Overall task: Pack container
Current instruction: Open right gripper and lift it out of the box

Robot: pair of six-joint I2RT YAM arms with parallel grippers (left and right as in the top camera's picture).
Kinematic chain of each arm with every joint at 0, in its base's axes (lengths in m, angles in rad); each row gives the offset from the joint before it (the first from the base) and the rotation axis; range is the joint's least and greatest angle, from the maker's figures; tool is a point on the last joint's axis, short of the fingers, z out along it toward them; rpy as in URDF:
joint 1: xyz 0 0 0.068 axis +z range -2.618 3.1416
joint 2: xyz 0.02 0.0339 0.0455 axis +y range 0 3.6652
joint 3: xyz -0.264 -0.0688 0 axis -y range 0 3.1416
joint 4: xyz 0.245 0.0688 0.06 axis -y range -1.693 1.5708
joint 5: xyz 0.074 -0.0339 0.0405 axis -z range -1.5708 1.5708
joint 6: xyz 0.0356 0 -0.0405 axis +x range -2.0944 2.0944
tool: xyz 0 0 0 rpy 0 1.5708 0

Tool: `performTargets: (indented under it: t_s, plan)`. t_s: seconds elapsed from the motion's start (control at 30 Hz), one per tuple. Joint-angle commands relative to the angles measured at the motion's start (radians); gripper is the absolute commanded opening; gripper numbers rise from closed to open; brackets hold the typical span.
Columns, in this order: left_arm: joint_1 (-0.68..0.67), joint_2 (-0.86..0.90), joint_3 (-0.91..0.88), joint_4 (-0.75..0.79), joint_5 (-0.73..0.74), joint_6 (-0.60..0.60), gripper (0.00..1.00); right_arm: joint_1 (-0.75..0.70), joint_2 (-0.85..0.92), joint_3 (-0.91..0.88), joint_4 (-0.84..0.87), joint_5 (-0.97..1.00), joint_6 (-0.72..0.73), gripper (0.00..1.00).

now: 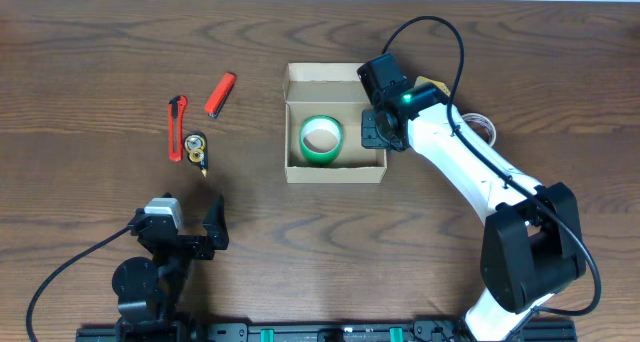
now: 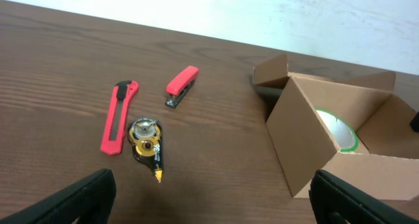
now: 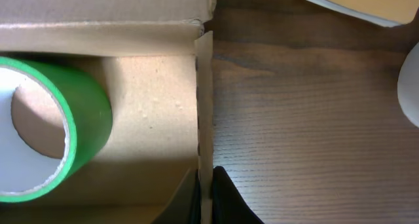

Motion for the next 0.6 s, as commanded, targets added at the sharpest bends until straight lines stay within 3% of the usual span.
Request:
performTargets:
  t_s: [0.0,0.07,0.1,0.17,0.27,0.4,0.43,0.5,0.57]
  plan:
    - [0.006,-0.006,-0.025,-0.003,-0.011,0.010,0.95,-0.010,0.002,-0.006,-0.001,0.019,-0.063,0.07]
    - [0.006,-0.006,-0.025,-0.003,-0.011,0.010,0.95,-0.010,0.002,-0.006,-0.001,0.019,-0.063,0.09]
    - [0.006,-0.006,-0.025,-0.003,-0.011,0.011,0.95,-0.010,0.002,-0.006,0.000,0.019,-0.063,0.15]
    - [0.006,-0.006,-0.025,-0.003,-0.011,0.010,0.95,-0.010,0.002,-0.006,0.002,0.018,-0.063,0.37]
    - [0.006,-0.006,-0.025,-0.003,-0.011,0.010,0.95,-0.010,-0.003,0.008,-0.009,-0.018,-0.063,0.48]
    - [0.006,-0.006,-0.025,-0.003,-0.011,0.010,0.95,-0.011,-0.051,0.078,-0.081,-0.042,-0.067,0.55]
    - [0.006,-0.006,-0.025,-0.003,-0.011,0.010,0.95,-0.015,-0.072,0.098,-0.092,-0.040,-0.087,0.62]
    - [0.006,-0.006,-0.025,-0.003,-0.011,0.011,0.95,-0.029,-0.119,0.127,-0.095,-0.042,-0.139,0.99]
    - [0.006,-0.006,-0.025,-0.003,-0.011,0.010,0.96,-0.043,-0.167,0.143,-0.094,-0.042,-0.197,0.99]
